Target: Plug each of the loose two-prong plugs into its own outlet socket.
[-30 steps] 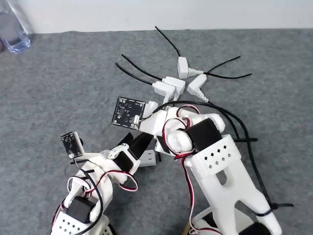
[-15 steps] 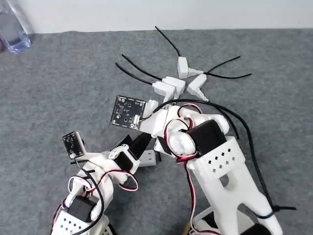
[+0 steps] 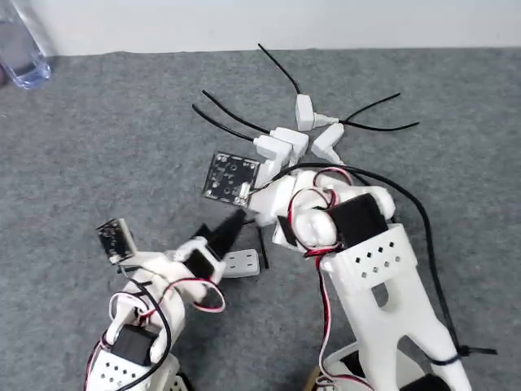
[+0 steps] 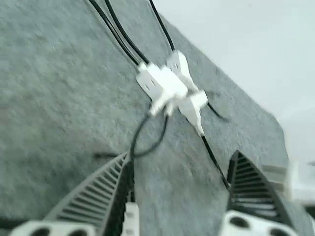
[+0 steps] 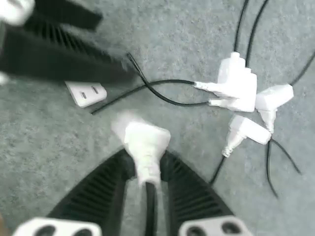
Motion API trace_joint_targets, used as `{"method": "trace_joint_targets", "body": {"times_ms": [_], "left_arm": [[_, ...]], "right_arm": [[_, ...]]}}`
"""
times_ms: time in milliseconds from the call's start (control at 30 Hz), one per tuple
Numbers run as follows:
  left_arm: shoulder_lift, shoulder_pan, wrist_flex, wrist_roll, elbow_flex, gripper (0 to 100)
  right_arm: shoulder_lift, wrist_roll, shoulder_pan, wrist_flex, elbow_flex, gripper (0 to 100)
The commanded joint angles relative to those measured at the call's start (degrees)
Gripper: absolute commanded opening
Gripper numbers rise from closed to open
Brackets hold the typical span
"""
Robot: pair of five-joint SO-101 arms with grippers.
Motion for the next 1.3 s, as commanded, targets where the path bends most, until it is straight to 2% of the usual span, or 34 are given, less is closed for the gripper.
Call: {"method": "trace_joint_targets", "body": {"times_ms": [0,67,233,300,500,700,800,967,1033,1200,1267], "left_arm": [[-0.6,-4.2,-2.7,0.3,-0.5,29],[-0.6,-6.7,-2.5,0.2,-0.5,29],[-0.6,-19.2,0.0,0.0,-0.5,29],[-0.6,-21.8,1.1,0.1,-0.5,29],[-0.6,-18.8,3.5,0.1,-0.5,29],[-0.6,-18.6,4.7,0.1,-0.5,29],[-0.6,-18.6,4.7,0.1,-0.5,29],[-0.6,-18.6,4.9,0.1,-0.5,29],[-0.6,-18.6,4.9,0.1,-0.5,29],[-0.6,-18.6,4.9,0.1,-0.5,29],[-0.6,-18.6,4.8,0.1,-0.5,29]], "right_arm": [[-0.3,0.9,0.4,-1.1,-0.5,0.9],[-0.1,0.9,0.3,-1.1,-0.5,0.9],[-0.1,2.5,0.3,-0.7,-0.5,0.9],[-0.1,2.9,0.3,-0.2,-0.4,0.9],[-0.3,4.7,3.3,-0.4,3.8,0.9],[-0.7,12.3,15.0,-5.1,14.4,0.9],[-0.8,13.0,17.6,-7.9,16.3,0.9],[-1.7,13.4,18.4,-6.3,10.0,1.2],[-2.3,14.3,21.8,-3.3,5.5,2.2],[-3.2,16.0,34.7,-0.8,-1.2,17.0],[-3.2,18.4,36.3,-0.6,-0.7,15.7]]}}
